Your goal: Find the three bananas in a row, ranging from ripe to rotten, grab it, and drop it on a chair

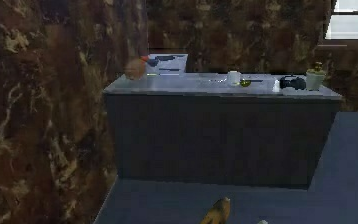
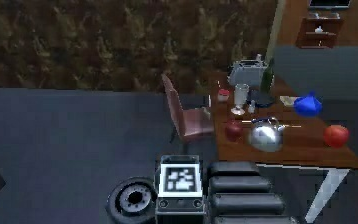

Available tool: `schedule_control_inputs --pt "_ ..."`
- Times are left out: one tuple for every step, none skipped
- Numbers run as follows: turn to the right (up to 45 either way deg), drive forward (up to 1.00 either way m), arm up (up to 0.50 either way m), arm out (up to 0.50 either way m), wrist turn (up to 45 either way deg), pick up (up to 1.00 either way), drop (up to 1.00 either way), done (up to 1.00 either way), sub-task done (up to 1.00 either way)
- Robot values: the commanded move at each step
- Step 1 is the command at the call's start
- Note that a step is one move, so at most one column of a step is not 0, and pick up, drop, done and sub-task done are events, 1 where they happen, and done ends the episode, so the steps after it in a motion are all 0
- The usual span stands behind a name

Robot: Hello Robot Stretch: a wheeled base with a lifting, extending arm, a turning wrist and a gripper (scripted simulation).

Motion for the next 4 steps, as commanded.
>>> schedule_control_inputs --pt "45.0 0.00 0.00 0.00 0.0 0.00 0.00 0.00 0.00" --pt "18.0 0.00 0.00 0.00 0.0 0.00 0.00 0.00 0.00" --pt "0.0 1.00 0.00 0.00 0.0 0.00 0.00 0.00 0.00" --pt "0.0 0.55 0.00 0.00 0.0 0.00 0.00 0.00 0.00"
